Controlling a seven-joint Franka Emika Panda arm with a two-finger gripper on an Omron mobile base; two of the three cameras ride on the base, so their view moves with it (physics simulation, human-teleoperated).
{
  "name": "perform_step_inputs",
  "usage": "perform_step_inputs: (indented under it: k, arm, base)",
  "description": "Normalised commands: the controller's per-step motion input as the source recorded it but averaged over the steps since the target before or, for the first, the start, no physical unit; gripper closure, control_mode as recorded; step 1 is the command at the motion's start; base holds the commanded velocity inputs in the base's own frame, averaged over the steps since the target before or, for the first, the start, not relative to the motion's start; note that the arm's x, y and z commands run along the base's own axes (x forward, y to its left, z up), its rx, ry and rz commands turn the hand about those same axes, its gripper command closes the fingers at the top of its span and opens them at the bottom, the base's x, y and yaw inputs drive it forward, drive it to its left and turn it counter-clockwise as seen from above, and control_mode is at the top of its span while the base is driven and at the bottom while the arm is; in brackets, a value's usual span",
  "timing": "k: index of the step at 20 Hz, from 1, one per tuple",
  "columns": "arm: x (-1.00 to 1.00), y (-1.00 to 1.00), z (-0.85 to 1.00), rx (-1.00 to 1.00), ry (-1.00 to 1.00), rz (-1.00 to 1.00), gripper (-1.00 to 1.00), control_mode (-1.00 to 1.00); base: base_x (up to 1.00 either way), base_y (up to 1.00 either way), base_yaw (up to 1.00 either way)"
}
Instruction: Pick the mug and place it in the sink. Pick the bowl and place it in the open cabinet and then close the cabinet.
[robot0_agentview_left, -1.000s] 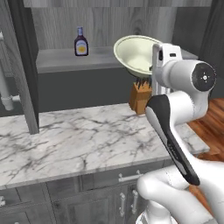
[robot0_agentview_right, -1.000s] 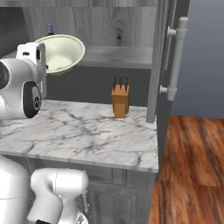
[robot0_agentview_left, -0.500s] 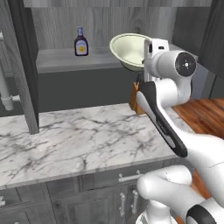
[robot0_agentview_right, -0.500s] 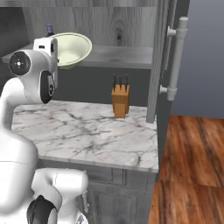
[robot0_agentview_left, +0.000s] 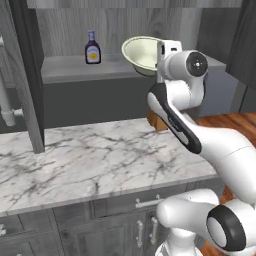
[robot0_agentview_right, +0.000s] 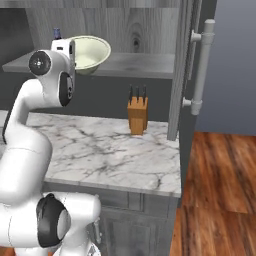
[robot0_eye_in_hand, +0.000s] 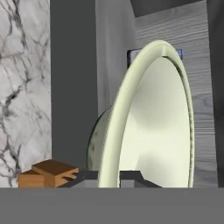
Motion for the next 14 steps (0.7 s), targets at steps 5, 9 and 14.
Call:
perform_step_inputs:
  k: [5,9,14]
  arm:
    - [0.61,0.00,0.00,0.00,0.00,0.00,1.00,-1.00]
    - [0.63,0.00,0.00,0.00,0.00,0.00,1.00,-1.00]
    - [0.61,0.00,0.00,0.00,0.01,0.00,1.00,-1.00]
  base:
    - [0.00,0.00,0.00]
    - [0.00,0.00,0.00]
    - [0.00,0.00,0.00]
